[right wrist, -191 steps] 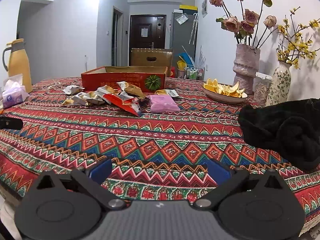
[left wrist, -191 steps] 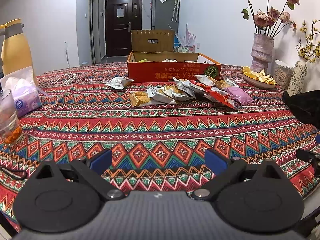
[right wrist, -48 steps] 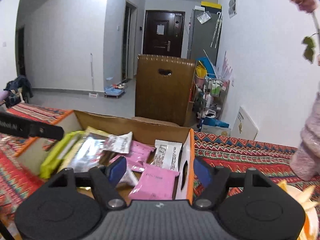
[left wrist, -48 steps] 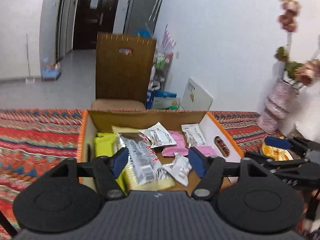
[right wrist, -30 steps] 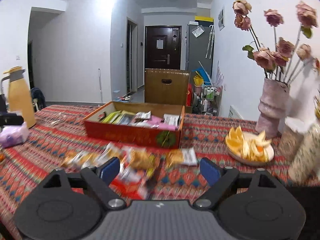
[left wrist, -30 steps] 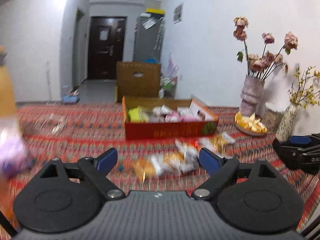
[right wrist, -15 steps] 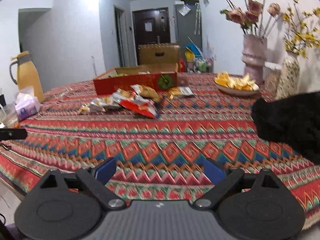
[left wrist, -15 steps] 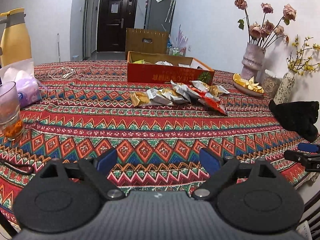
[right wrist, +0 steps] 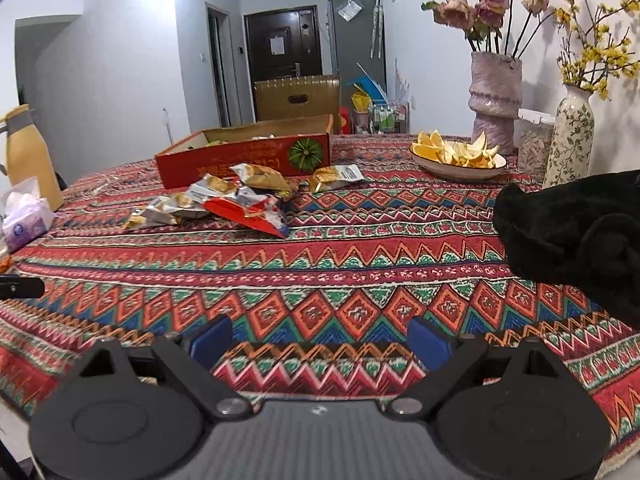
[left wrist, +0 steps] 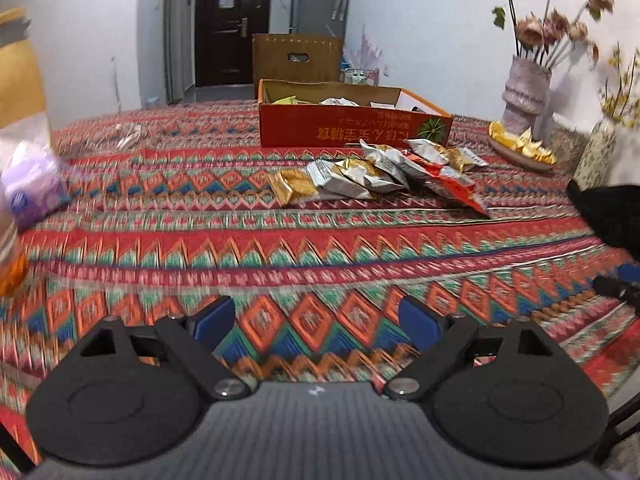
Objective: Organize snacks
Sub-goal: 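Withdraw both tools from the box back toward the snack pile, then grasp a pumpkin-seed oat crisp packet with each tool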
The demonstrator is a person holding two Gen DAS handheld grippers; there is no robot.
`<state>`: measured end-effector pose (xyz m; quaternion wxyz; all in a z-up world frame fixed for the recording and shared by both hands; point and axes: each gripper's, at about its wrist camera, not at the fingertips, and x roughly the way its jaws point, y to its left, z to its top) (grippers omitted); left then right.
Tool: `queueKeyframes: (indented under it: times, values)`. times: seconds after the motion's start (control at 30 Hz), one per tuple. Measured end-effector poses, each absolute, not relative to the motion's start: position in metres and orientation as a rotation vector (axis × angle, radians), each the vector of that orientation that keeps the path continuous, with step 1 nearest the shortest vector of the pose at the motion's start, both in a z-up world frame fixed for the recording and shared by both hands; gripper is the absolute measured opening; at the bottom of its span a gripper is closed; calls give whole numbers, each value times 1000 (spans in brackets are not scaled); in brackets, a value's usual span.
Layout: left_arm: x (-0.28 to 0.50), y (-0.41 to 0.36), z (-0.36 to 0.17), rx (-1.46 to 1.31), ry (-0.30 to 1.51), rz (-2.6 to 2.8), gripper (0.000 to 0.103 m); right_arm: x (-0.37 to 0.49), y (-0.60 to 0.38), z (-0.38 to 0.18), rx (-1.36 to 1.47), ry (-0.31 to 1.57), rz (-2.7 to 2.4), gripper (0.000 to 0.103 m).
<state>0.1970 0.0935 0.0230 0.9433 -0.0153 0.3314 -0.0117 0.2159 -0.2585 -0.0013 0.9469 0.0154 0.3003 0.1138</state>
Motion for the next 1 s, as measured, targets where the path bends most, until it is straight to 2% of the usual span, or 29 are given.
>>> queueKeyframes:
  times: [0.17,0.4,0.7,0.77,0.83,0.9,1.0]
  values:
    - [256,102,13,146,702,-98,90,256,-258,-6,29,638,217,94]
    - [345,117,-5,233,735,-159,90,332,-257,-15,84,663,232,92]
    - [412,115,-17,300,672,-326,96,454,-262,-14,294,729,328,76]
    - [421,116,-19,261,674,-349,90,483,-255,-15,333,733,339,75]
    - [426,118,-19,194,689,-391,67,509,-244,-18,338,725,324,75]
    - [425,119,-19,167,689,-395,63,529,-234,-23,339,732,304,75]
    - [419,122,-16,142,720,-331,62,549,-210,-26,272,698,288,75]
